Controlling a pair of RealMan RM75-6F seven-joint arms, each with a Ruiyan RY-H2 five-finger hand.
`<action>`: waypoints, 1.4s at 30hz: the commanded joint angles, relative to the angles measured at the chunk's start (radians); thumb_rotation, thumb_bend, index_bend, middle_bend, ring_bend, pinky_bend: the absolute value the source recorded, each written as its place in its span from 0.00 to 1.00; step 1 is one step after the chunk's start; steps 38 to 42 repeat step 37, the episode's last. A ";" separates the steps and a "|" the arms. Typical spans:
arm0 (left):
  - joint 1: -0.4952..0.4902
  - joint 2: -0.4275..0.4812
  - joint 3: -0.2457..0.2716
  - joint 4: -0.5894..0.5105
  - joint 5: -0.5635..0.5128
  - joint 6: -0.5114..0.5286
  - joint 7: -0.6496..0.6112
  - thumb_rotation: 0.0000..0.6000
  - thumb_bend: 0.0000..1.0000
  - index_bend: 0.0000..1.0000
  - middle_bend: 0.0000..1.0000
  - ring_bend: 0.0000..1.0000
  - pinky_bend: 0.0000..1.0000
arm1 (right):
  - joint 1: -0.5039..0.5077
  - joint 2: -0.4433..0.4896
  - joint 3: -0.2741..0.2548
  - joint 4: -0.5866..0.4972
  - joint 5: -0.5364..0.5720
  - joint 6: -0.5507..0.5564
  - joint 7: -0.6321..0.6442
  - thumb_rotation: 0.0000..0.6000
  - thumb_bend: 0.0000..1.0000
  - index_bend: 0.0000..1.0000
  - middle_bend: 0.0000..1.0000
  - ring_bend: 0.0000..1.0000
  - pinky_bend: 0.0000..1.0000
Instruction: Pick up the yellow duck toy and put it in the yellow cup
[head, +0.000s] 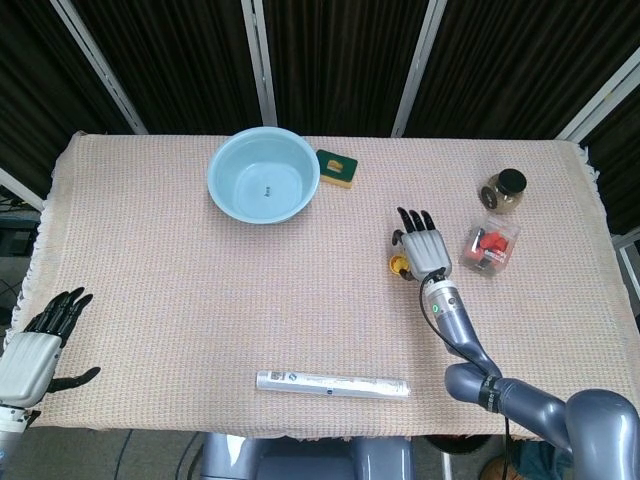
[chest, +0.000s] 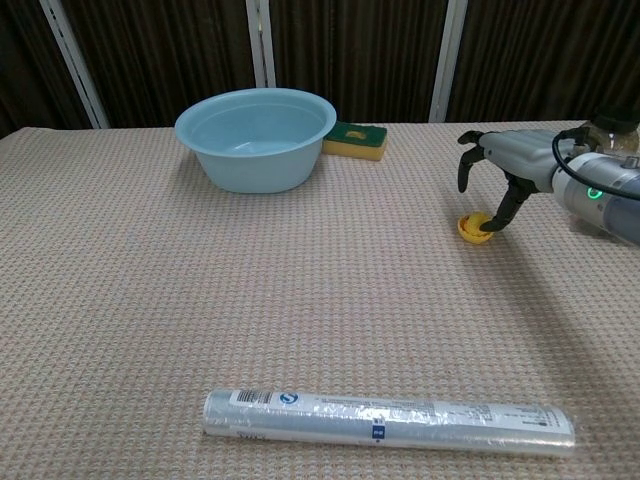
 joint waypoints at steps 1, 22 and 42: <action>0.000 0.000 -0.001 0.002 -0.002 -0.001 0.001 1.00 0.00 0.00 0.00 0.00 0.22 | -0.029 0.035 -0.022 -0.059 -0.002 0.020 -0.018 1.00 0.00 0.31 0.00 0.00 0.00; 0.033 -0.011 -0.003 0.026 -0.019 0.043 0.051 1.00 0.00 0.00 0.00 0.00 0.22 | -0.425 0.610 -0.290 -0.823 -0.171 0.431 -0.124 1.00 0.00 0.08 0.00 0.00 0.00; 0.023 -0.002 -0.011 -0.009 -0.031 0.024 0.079 1.00 0.00 0.00 0.00 0.00 0.22 | -0.540 0.638 -0.332 -0.747 -0.279 0.518 -0.007 1.00 0.00 0.00 0.00 0.00 0.00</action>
